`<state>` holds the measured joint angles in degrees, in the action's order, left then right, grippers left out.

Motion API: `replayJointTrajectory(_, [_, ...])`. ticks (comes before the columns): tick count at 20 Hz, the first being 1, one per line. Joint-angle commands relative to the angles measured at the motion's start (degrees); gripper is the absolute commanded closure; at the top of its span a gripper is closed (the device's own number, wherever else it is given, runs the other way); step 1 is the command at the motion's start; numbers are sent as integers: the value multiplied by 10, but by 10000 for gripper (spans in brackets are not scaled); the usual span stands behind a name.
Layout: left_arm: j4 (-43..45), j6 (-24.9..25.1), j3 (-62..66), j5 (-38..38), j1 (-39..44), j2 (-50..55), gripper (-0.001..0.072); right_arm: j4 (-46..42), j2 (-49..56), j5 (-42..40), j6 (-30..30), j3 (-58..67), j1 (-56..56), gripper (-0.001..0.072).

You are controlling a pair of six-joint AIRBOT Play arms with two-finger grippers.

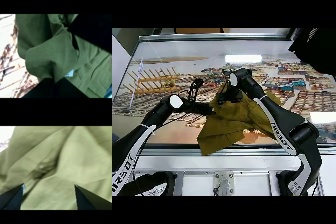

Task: Fold the clothes and pants, and hang the long-sleeved shirts on hangers.

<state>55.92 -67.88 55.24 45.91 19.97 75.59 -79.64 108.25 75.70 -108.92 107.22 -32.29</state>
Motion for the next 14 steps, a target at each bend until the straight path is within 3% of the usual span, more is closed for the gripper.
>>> replayJointTrajectory(1, [0,0,0,0,0,0,694,13,13,-2,-6,0,-23,29])
replayJointTrajectory(5, [0,0,0,0,0,0,694,-52,35,22,-10,0,-52,197])
replayJointTrajectory(6, [0,0,0,1,0,0,694,-60,39,28,-11,0,-54,273])
replayJointTrajectory(7, [0,0,0,2,0,0,694,-70,41,31,-11,0,-55,417])
replayJointTrajectory(10, [0,0,0,11,-4,-1,694,-132,34,41,-10,0,-53,701])
replayJointTrajectory(14, [1,-1,10,43,-56,-21,694,-246,-25,45,28,1,-42,699])
